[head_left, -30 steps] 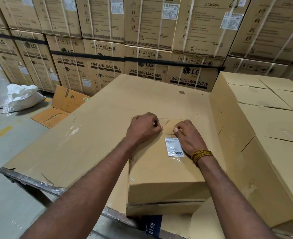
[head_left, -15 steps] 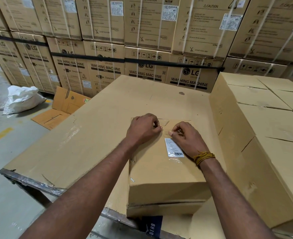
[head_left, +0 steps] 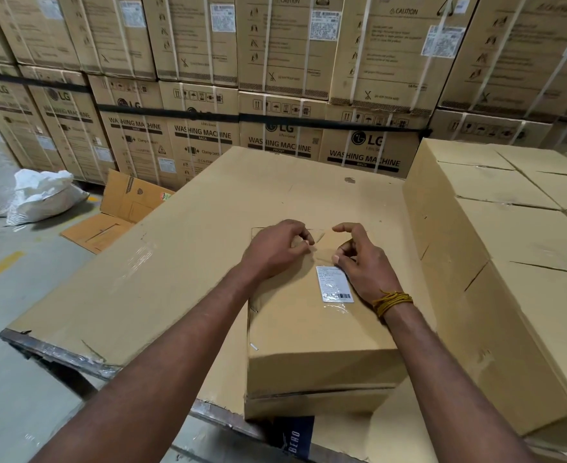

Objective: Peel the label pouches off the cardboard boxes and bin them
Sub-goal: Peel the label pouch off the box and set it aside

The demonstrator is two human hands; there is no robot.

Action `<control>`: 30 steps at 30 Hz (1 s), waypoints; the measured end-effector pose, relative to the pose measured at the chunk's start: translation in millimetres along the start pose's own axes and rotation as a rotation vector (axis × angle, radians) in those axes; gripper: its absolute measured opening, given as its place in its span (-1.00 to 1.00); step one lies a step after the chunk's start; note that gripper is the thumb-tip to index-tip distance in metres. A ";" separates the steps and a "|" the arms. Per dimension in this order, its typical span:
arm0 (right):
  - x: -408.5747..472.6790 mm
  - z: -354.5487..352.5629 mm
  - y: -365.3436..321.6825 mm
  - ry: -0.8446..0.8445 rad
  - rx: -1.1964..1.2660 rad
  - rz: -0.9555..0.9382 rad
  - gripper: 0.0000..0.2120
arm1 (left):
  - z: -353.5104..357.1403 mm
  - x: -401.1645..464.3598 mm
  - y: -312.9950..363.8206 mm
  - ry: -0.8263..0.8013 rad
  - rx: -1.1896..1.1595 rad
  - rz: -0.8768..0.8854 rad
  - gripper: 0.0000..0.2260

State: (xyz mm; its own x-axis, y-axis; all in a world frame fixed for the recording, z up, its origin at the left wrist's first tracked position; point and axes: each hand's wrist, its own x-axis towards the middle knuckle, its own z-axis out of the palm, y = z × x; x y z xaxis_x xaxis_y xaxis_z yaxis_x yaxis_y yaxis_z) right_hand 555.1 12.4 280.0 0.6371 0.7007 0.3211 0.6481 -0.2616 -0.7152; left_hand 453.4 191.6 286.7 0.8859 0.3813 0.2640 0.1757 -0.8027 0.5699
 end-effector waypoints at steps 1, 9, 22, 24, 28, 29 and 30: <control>-0.3 0.0 -0.4 -0.001 -0.004 -0.007 -0.56 | -1.2 -1.2 0.9 0.000 -0.039 -0.013 -0.87; -4.2 -5.7 1.2 0.102 0.116 -0.023 -0.55 | -7.4 -11.9 3.4 0.010 -0.275 -0.072 -0.86; -6.9 -5.7 -4.8 0.212 0.195 -0.122 -0.42 | 10.1 -54.7 39.5 -0.127 -0.376 -0.088 -0.81; -7.1 -6.7 -6.1 0.256 0.208 -0.129 -0.42 | 10.9 -58.8 44.1 -0.124 -0.417 -0.117 -0.80; -6.7 -8.8 -5.5 0.336 0.242 -0.114 -0.45 | 12.4 -61.5 48.7 -0.096 -0.487 -0.151 -0.83; -6.7 -8.6 -5.5 0.331 0.243 -0.111 -0.45 | 13.0 -61.2 48.9 -0.084 -0.497 -0.159 -0.84; -6.8 -8.2 -6.1 0.325 0.246 -0.111 -0.45 | 13.5 -61.2 49.1 -0.074 -0.511 -0.168 -0.84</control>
State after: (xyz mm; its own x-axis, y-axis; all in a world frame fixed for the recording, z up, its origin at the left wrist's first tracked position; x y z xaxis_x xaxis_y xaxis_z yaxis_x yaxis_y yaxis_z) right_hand 550.3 3.8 287.3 0.6930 0.4596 0.5554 0.6265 -0.0028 -0.7794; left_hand 413.6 122.7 288.0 0.8945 0.4376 0.0917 0.1028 -0.4009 0.9103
